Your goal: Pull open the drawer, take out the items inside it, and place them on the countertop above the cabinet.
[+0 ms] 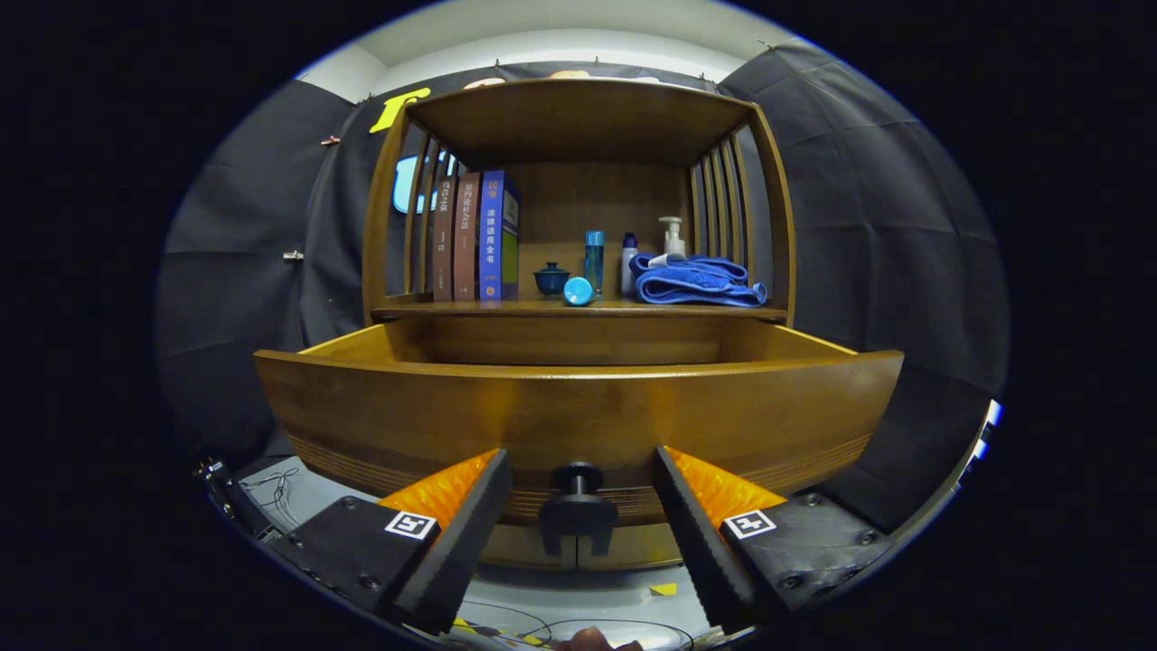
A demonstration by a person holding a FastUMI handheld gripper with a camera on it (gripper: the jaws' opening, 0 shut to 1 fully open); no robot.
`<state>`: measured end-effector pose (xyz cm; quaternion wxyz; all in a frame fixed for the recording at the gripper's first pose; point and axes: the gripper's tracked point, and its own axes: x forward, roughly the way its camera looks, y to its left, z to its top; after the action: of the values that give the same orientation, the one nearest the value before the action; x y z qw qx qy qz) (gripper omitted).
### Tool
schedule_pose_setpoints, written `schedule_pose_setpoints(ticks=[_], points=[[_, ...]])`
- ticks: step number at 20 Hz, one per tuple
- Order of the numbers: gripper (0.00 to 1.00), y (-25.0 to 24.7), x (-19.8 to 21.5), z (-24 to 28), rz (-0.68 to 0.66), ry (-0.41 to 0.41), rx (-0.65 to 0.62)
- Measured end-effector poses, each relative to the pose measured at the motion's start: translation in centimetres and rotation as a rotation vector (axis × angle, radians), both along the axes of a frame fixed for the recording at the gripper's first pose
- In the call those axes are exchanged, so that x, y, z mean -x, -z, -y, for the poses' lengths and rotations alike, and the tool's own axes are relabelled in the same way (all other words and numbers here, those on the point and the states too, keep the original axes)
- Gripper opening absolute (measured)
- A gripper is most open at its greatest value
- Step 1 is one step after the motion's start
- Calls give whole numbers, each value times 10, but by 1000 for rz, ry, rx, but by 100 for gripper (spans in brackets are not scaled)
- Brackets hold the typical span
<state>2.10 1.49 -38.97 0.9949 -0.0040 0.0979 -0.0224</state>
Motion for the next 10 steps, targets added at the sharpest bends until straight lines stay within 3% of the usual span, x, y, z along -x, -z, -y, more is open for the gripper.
schedule_pose_setpoints(ticks=[10], points=[[99, 6, -39, -1, -10, -2, 37]])
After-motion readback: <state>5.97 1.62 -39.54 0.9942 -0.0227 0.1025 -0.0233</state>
